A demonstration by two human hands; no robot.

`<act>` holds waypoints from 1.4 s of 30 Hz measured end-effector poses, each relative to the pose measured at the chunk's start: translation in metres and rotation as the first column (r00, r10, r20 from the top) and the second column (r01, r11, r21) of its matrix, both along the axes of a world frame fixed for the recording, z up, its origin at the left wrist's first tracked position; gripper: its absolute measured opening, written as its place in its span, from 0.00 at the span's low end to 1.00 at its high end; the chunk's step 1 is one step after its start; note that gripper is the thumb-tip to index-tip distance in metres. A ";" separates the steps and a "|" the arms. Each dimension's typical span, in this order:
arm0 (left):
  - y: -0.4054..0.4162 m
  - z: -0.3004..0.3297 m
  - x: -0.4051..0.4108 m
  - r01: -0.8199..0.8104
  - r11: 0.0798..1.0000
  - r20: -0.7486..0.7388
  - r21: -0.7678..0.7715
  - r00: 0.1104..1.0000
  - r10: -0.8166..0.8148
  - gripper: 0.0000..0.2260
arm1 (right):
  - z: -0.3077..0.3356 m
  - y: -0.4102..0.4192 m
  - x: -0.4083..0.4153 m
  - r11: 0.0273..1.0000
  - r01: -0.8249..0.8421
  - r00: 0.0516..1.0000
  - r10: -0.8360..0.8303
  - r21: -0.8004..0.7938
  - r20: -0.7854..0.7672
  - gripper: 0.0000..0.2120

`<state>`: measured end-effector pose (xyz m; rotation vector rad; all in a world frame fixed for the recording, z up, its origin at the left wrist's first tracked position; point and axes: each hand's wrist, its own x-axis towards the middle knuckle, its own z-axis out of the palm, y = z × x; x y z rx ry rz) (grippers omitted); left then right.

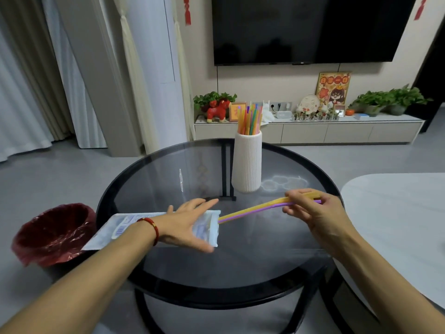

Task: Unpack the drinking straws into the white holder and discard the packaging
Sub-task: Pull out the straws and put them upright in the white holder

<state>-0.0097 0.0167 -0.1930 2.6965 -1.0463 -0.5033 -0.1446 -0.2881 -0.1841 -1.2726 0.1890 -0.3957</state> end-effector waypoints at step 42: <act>-0.050 -0.041 -0.012 -0.141 0.954 0.215 -0.266 0.956 0.201 0.18 | 0.150 0.027 0.139 0.287 0.521 0.843 -0.319 -0.804 0.433 0.08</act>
